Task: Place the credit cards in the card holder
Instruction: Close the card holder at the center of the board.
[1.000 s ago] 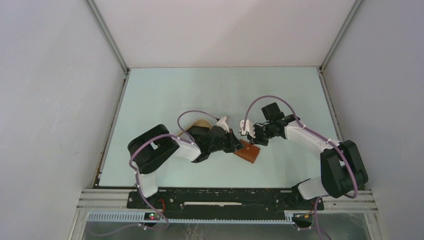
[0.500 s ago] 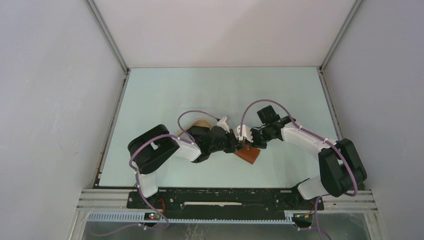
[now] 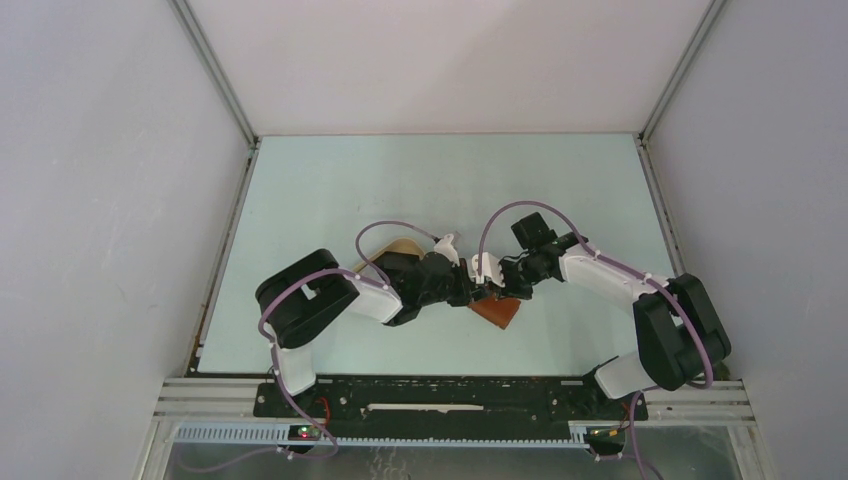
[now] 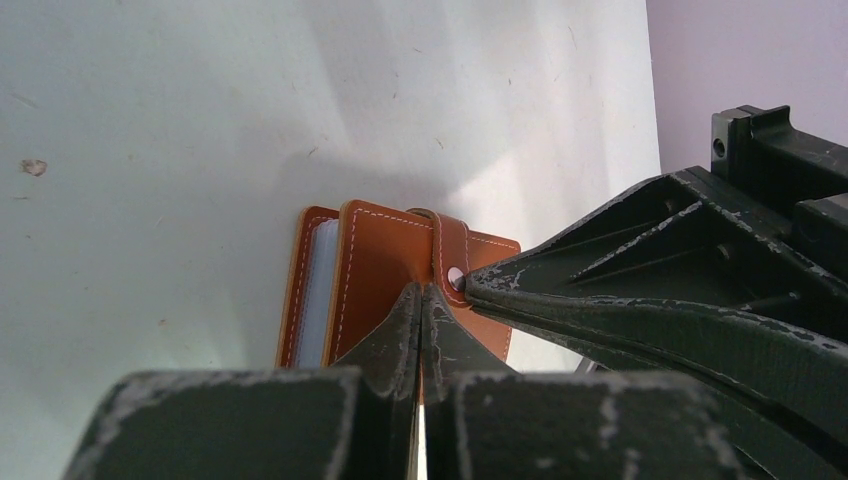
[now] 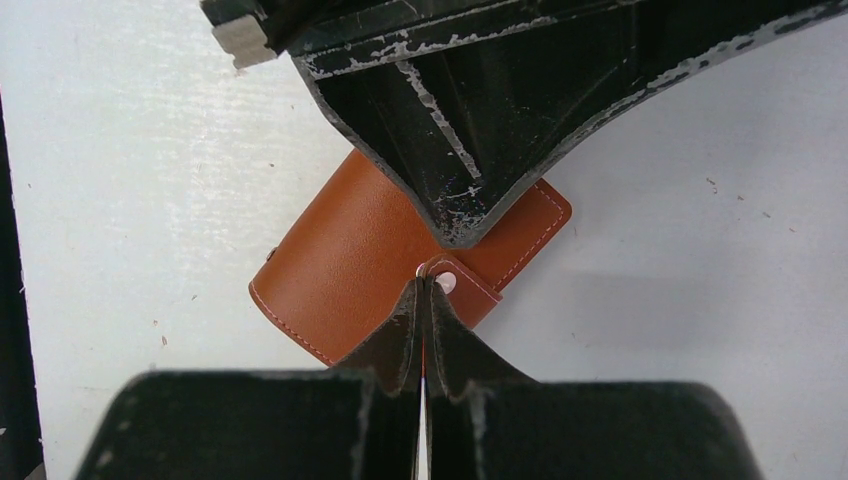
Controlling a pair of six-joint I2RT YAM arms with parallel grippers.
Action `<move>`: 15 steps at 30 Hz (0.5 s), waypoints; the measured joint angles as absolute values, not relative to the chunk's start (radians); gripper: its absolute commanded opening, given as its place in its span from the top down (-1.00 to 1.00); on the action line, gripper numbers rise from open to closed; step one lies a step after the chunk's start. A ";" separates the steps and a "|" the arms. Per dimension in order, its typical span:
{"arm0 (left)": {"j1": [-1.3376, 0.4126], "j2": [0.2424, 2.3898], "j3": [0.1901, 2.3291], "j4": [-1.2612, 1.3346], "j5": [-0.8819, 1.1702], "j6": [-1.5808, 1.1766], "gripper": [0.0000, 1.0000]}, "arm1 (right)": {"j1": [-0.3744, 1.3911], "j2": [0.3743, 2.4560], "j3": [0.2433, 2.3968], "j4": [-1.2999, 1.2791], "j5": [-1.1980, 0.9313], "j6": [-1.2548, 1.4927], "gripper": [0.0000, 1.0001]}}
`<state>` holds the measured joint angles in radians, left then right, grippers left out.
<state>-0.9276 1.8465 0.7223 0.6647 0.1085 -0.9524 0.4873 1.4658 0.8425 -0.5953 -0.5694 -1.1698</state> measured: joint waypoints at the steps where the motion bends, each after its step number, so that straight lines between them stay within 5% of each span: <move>1: -0.928 1.847 0.722 0.665 0.109 -0.952 1.00 | 0.487 1.466 0.842 -0.596 -0.569 -1.170 1.00; 15: -0.934 1.845 0.722 0.661 0.107 -0.952 1.00 | 0.494 1.463 0.842 -0.611 -0.575 -1.169 1.00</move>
<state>-0.9337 1.8446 0.7223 0.6613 0.1074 -0.9524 0.4938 1.4631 0.8425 -0.6113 -0.5755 -1.1687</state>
